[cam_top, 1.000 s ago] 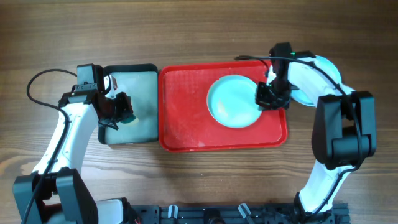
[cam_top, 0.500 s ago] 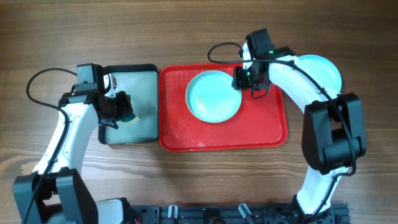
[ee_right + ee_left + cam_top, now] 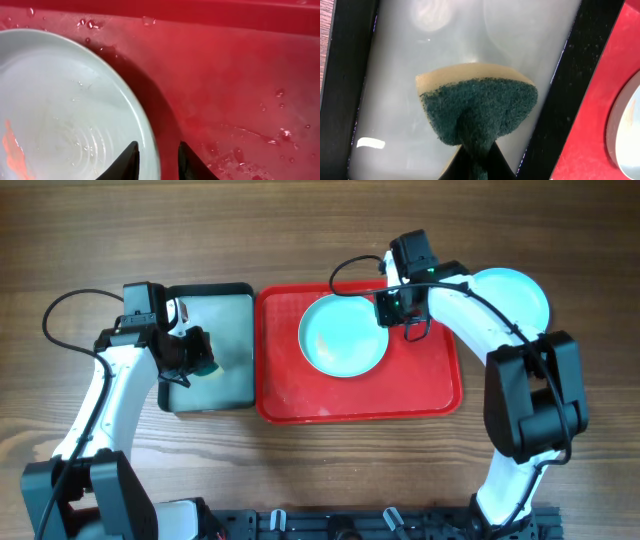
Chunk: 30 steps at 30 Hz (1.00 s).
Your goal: Clean dirty plates on tray and stack at the side
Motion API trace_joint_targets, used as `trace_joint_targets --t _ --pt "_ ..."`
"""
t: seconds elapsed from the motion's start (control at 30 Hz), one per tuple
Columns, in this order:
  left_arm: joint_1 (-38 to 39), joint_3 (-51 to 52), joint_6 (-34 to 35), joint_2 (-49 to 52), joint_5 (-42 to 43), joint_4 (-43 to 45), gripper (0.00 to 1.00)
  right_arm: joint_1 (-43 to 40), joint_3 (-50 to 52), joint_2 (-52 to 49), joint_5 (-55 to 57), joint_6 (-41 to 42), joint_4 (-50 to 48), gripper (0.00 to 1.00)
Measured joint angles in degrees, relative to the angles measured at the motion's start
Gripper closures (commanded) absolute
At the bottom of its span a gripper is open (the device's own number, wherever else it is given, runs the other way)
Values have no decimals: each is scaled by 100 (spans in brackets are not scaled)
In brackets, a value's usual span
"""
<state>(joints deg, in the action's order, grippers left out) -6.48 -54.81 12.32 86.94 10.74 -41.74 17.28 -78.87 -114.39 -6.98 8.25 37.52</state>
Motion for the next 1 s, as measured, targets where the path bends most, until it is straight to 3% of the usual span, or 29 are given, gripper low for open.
trace_joint_targets --t 0.13,0.23,0.4,0.57,0.63,0.73,0.8,1.0 --pt "0 0 0 0 0 0 94 44 177 0 2 -44 -140 83" --pt "0 0 -2 0 0 0 94 44 256 0 2 -44 -144 94" --pt "0 0 0 0 0 0 94 44 256 0 0 11 -114 96" --pt "0 0 0 0 0 0 94 42 227 2 -199 1180 494 95" --pt "0 0 -2 0 0 0 94 44 225 2 -422 1399 837 89" --pt "0 0 0 0 0 0 94 44 269 66 -487 1534 1054 65" --pt "0 0 0 0 0 2 94 44 273 439 -498 1458 931 55" --pt "0 0 -2 0 0 2 94 44 271 1049 61 907 699 63"
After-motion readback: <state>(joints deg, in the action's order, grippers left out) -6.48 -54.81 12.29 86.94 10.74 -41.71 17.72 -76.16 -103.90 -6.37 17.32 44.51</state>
